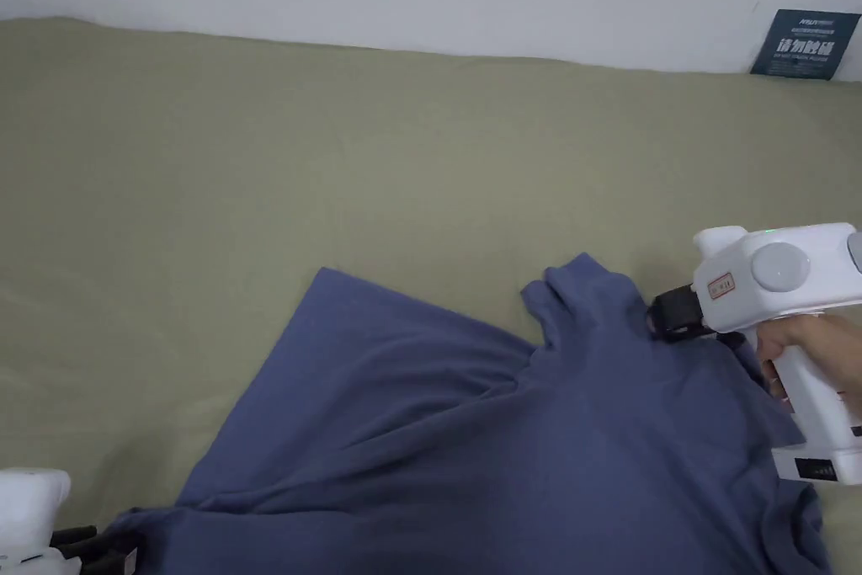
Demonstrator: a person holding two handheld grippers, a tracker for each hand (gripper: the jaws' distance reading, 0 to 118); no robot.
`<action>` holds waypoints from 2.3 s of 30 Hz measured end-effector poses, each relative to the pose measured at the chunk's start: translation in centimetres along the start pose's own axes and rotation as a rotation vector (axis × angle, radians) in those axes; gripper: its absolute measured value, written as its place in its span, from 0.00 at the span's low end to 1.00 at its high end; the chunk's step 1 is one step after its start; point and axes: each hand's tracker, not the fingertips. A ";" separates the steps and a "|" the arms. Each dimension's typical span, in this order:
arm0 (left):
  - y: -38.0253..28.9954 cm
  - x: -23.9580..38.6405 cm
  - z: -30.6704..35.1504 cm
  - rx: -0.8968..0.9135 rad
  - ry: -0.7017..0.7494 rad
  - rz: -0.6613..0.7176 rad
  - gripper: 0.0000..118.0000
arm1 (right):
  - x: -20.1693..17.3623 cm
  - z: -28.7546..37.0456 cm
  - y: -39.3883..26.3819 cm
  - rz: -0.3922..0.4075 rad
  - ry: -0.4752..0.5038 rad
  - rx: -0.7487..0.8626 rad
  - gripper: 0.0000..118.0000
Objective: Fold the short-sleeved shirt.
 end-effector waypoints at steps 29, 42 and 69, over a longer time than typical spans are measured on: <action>6.4 3.7 10.2 0.262 -0.039 -0.069 0.05 | -2.6 27.0 -6.3 -0.008 -0.067 0.506 0.00; 22.6 10.0 22.8 0.553 0.089 -0.177 0.05 | 1.7 46.9 -5.9 -0.115 -0.271 0.859 0.00; 45.2 11.2 19.1 0.681 0.327 -0.143 0.05 | 5.3 43.2 20.9 -0.126 -0.433 0.996 0.00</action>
